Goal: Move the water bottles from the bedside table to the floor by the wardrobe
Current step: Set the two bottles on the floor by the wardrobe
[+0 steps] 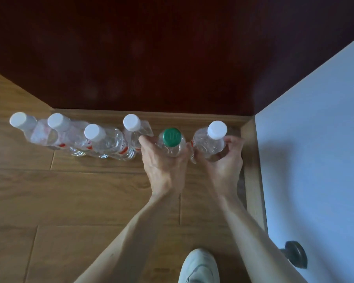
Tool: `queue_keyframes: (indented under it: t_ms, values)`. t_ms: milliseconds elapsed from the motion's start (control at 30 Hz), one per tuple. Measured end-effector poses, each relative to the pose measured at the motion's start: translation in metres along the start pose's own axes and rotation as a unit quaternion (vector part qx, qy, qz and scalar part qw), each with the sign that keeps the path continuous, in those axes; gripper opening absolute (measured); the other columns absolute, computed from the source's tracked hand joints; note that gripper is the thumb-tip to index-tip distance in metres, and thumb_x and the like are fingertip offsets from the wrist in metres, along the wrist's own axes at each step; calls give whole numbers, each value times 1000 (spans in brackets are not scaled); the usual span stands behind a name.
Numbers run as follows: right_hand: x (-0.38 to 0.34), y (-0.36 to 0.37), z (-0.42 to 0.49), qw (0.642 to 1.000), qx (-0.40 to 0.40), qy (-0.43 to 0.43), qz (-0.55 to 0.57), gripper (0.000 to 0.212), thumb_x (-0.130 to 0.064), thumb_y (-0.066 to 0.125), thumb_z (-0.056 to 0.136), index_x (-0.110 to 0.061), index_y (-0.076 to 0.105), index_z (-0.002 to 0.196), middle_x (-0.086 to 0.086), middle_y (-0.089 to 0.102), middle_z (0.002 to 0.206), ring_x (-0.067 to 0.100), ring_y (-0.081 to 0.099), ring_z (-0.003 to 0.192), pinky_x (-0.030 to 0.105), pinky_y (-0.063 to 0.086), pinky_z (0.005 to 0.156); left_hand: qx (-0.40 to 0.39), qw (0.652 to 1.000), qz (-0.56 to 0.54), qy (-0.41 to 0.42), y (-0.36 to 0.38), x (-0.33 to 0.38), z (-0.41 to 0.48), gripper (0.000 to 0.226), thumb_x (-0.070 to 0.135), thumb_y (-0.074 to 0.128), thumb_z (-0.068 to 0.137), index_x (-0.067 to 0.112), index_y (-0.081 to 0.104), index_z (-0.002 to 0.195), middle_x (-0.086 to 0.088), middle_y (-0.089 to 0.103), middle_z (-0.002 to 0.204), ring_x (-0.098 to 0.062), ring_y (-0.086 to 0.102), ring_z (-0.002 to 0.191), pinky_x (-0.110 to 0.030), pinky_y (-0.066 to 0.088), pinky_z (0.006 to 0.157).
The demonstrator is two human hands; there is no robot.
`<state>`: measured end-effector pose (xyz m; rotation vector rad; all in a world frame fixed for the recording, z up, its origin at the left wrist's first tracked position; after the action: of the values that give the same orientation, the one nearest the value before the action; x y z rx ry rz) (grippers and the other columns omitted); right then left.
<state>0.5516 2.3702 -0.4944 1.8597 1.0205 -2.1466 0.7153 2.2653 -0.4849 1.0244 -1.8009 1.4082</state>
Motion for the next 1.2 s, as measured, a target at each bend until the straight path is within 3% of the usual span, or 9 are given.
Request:
queue_keyframes:
  t_ms: [167,267,433,767,900,1033,1133,1200]
  values:
    - [17,18,10,1000,15,17,15,61,-34,91,66,-20,44,103,-10,62,90,-4,60,76,10,45,63,2,999,-40,-32,15,-8,-4,60,34,83,71,17,39,106,-1,53,107,-14,49,97,-24,37,82]
    - [23,20,15,1000,20,13,8,60,-25,92,66,-17,45,103,-12,60,88,-11,59,75,6,43,62,13,997,-57,-44,20,-17,-5,66,37,85,69,17,41,114,-1,55,111,-18,53,106,-35,45,95]
    - [25,15,21,999,31,-6,-7,55,-12,89,67,-7,48,104,-16,55,85,-19,55,75,1,38,63,37,993,-93,-66,21,-26,-2,62,32,86,67,19,42,110,-1,57,108,-22,56,106,-43,47,96]
    - [25,14,20,999,34,-8,-7,57,-19,91,67,-10,47,102,-15,55,83,-15,57,73,4,41,61,55,979,-152,-120,27,-29,2,72,16,88,66,16,43,121,-7,53,117,-23,54,109,-30,43,94]
    - [27,18,21,999,33,1,-7,59,-25,91,65,-16,46,102,-14,57,85,-12,58,74,6,42,61,43,977,-160,-131,33,-27,1,73,16,88,66,19,43,123,-7,50,120,-22,52,111,-31,43,99]
    - [30,19,23,999,35,22,-6,62,-36,91,64,-16,46,103,-10,60,87,-7,58,74,10,45,61,31,983,-140,-113,43,-20,-1,72,14,85,70,18,41,126,-7,46,125,-24,48,118,-41,41,108]
    - [31,17,23,999,43,32,-2,63,-37,91,64,-16,46,103,-10,59,86,-8,57,72,9,45,61,17,986,-134,-98,50,-13,-1,64,11,81,74,20,38,121,-4,43,125,-17,44,114,-31,38,107]
    - [32,17,23,998,49,37,-3,64,-39,91,63,-17,46,103,-9,60,88,-4,59,74,10,45,61,15,986,-137,-97,51,-12,1,71,11,80,76,21,35,130,-3,41,129,-17,42,118,-26,32,105]
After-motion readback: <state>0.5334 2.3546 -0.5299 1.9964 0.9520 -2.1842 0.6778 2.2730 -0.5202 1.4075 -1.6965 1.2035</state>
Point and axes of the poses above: each hand's wrist, its own z-axis towards the middle knuckle, its own y-axis out of the palm, x = y × z, the point moved 9 cm from there along z, towards the middle knuckle
